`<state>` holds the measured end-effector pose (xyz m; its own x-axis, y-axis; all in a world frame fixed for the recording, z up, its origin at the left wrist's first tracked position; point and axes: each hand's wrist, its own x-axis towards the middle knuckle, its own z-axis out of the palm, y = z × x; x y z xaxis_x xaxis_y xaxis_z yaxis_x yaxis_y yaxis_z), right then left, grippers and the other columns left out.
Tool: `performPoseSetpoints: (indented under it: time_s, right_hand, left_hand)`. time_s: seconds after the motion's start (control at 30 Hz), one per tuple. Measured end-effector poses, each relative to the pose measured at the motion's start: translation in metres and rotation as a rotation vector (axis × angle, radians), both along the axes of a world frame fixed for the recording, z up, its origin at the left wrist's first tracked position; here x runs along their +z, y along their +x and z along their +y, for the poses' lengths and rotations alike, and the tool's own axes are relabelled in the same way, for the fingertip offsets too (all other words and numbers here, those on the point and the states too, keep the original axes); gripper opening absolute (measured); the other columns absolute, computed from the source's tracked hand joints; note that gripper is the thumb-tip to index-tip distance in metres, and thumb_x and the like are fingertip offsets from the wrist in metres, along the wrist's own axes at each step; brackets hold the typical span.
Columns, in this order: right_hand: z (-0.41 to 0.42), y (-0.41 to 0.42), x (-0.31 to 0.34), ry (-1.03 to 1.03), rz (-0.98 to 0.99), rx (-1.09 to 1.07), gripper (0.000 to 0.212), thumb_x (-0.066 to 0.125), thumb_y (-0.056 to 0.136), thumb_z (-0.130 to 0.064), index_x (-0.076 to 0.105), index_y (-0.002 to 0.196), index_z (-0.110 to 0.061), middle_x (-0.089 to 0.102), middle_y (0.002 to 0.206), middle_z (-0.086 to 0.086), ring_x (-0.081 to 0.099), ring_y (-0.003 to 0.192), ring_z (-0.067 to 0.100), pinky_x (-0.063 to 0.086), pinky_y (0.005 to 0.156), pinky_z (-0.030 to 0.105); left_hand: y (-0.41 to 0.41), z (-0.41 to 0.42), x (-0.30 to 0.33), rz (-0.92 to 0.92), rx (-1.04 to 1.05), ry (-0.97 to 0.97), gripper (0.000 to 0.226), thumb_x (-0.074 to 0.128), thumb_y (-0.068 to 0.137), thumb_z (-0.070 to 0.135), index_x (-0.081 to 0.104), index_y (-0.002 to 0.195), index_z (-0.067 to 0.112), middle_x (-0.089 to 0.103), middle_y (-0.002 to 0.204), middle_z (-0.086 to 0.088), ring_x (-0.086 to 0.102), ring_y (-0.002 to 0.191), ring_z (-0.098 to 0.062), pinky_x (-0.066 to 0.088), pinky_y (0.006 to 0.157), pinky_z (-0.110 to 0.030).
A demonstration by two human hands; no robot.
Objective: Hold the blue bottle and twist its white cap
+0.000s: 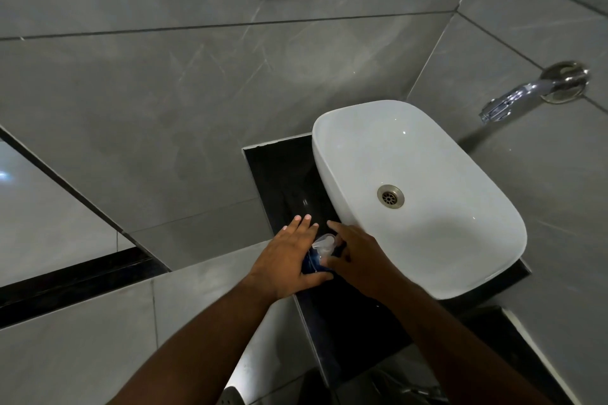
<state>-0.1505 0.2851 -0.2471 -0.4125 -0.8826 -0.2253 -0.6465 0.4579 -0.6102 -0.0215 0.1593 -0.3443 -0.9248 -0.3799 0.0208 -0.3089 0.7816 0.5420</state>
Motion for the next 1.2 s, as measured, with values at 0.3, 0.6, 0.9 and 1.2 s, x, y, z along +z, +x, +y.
performPoseSetpoints:
  time_s: [0.3,0.6,0.9,1.2]
  right_hand:
    - [-0.009,-0.006,-0.016,-0.047,-0.023,0.076,0.024,0.06,0.087,-0.024,0.062,0.108,-0.014,0.069,0.103,0.006,0.06,0.086,0.01,0.045,0.078,0.018]
    - [0.003,0.004,-0.026,-0.176,0.136,-0.015,0.028,0.062,0.083,-0.031,0.063,0.11,-0.021,0.064,0.093,-0.002,0.056,0.082,0.008,0.043,0.078,0.02]
    - [0.004,0.011,-0.028,-0.152,-0.01,-0.236,0.023,0.056,0.087,-0.026,0.066,0.107,-0.016,0.07,0.1,0.005,0.063,0.09,0.017,0.05,0.085,0.032]
    - [-0.085,-0.002,-0.035,-0.146,-0.079,-0.314,0.021,0.054,0.091,-0.024,0.065,0.104,-0.012,0.069,0.098,0.005,0.063,0.088,0.018,0.05,0.083,0.033]
  left_hand:
    - [0.0,0.003,0.006,0.018,0.018,0.02,0.1,0.051,0.078,0.079,0.021,0.153,0.021,0.013,0.163,-0.003,0.001,0.149,-0.016,0.009,0.119,-0.039]
    - [0.0,0.008,0.012,-0.007,0.008,0.014,0.1,0.053,0.08,0.073,0.015,0.155,0.019,0.011,0.164,-0.003,0.0,0.149,-0.015,0.008,0.12,-0.038]
    - [-0.002,0.007,0.015,0.006,0.045,0.042,0.106,0.046,0.079,0.081,0.006,0.155,0.019,0.006,0.163,0.002,0.002,0.149,-0.013,0.003,0.118,-0.027]
    - [-0.018,-0.072,0.017,0.026,0.169,0.086,0.108,0.046,0.076,0.079,0.006,0.155,0.017,0.009,0.163,-0.004,0.002,0.148,-0.014,0.007,0.12,-0.035]
